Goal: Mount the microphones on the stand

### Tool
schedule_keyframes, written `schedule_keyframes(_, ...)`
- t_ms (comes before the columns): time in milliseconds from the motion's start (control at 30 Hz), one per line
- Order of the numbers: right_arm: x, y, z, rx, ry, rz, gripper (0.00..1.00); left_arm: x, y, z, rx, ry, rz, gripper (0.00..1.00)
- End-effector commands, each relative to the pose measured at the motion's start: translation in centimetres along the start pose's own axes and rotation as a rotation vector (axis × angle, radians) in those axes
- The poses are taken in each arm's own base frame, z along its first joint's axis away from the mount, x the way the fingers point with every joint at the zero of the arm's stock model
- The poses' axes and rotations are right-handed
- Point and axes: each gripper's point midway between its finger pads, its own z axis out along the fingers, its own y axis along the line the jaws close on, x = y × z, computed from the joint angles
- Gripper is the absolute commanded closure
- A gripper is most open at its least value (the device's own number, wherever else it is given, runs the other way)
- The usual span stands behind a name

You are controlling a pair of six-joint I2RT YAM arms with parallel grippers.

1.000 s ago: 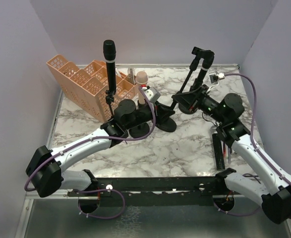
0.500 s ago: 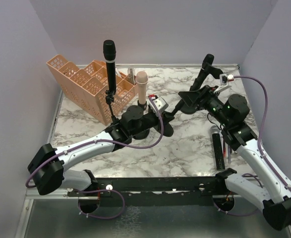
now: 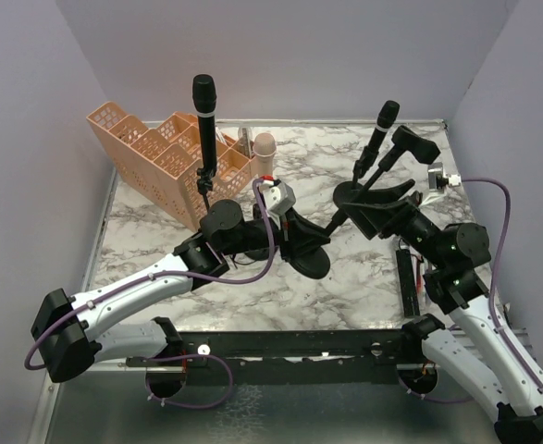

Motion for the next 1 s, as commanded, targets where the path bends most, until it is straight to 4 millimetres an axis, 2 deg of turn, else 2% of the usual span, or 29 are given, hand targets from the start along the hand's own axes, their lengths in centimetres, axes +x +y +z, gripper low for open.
schedule_keyframes(0, 0.6, 3.5, -0.7, -0.190, 0.044, -0.038, 0.34, -3.4, -3.4, -0.6, 0.143, -0.089, 0.002, 1.00)
schedule_keyframes(167, 1.2, 4.3, -0.7, -0.251, 0.091, -0.030, 0.40, -4.0, -3.6, -0.5, 0.151, -0.099, -0.001, 1.00)
schedule_keyframes(333, 1.4, 4.7, -0.9, -0.269, 0.098, -0.032, 0.37, -4.6, -3.8, -0.6, 0.149, -0.117, 0.006, 1.00)
schedule_keyframes(400, 1.4, 4.7, -1.0, -0.268, 0.099, -0.035, 0.39, -4.7, -3.8, -0.6, 0.149, -0.120, 0.006, 1.00)
schedule_keyframes(500, 1.4, 4.7, -0.9, -0.272, 0.106, -0.042, 0.53, -4.8, -3.8, -0.7, 0.147, -0.125, 0.004, 1.00)
schedule_keyframes(633, 2.0, 4.3, -0.4, -0.284, 0.139, -0.064, 0.77, -5.2, -3.7, -0.7, 0.137, -0.141, 0.011, 1.00)
schedule_keyframes(800, 2.7, 3.4, 0.3, -0.280, 0.175, -0.112, 0.97, -6.0, -3.1, -0.5, 0.103, -0.167, 0.055, 1.00)
schedule_keyframes(900, 2.4, 2.2, 1.2, -0.235, 0.159, -0.110, 0.99, -6.3, -1.9, -0.5, 0.046, -0.186, 0.110, 1.00)
schedule_keyframes(967, 2.2, 0.7, 2.0, -0.162, 0.131, -0.092, 0.99, -6.2, -0.8, -0.4, -0.002, -0.188, 0.165, 1.00)
